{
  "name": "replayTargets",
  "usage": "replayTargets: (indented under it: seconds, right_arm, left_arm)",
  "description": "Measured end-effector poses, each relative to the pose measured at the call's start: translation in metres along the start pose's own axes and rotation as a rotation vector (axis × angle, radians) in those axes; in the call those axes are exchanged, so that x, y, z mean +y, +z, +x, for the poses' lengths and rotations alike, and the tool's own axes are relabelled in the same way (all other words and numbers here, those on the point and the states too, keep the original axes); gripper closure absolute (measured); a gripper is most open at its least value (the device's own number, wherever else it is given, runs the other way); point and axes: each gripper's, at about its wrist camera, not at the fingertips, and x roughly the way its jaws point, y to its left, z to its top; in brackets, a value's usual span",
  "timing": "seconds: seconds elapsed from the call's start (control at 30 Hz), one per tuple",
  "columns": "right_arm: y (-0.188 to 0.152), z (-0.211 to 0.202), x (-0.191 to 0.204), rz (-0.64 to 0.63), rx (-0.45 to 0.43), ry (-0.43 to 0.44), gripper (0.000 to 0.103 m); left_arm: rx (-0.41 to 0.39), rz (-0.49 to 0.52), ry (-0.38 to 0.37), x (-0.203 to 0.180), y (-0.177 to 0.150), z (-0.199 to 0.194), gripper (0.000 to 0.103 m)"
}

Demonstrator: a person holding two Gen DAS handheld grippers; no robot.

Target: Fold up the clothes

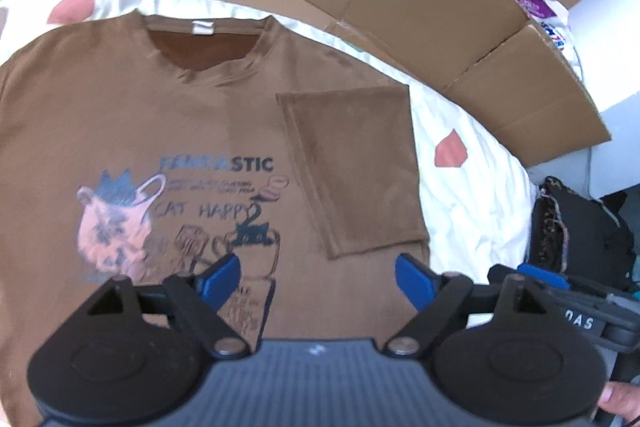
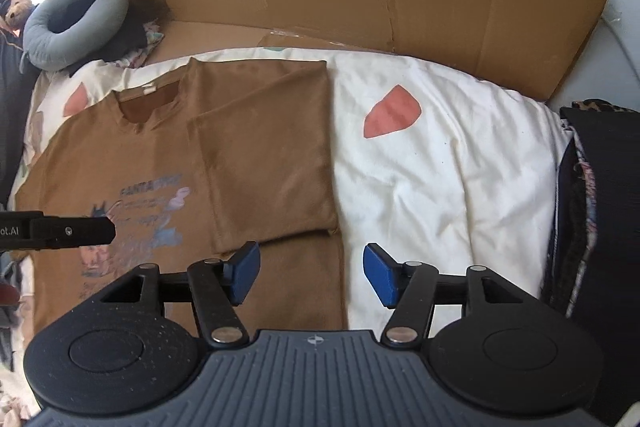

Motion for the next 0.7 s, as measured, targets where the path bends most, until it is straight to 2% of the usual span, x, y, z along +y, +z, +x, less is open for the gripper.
replayTargets:
  seconds: [0.13, 0.2, 0.4, 0.5, 0.6, 0.7]
  right_arm:
    - [0.006, -0.027, 0.015, 0.005, 0.009, -0.003, 0.020]
    - [0.007, -0.039, 0.026, -0.003, 0.024, -0.011, 0.017]
    - [0.009, -0.070, 0.057, -0.047, 0.088, 0.005, 0.009]
    - [0.008, -0.082, 0.075, -0.108, 0.115, 0.009, 0.009]
    - [0.006, -0.095, 0.090, -0.124, 0.140, 0.012, 0.009]
    - [0.005, -0.111, 0.103, -0.102, 0.129, -0.023, 0.009]
  left_arm:
    - [-0.001, -0.008, -0.002, 0.001, 0.002, -0.028, 0.008]
    - [-0.002, -0.011, -0.001, 0.002, 0.003, -0.042, 0.006]
    - [0.005, -0.069, 0.015, 0.017, -0.001, -0.088, 0.006]
    - [0.016, -0.062, 0.016, 0.027, -0.006, -0.107, 0.005]
    - [0.024, -0.043, 0.015, 0.040, -0.014, -0.127, 0.005]
    - [0.032, -0.024, 0.024, 0.056, -0.020, -0.148, 0.006]
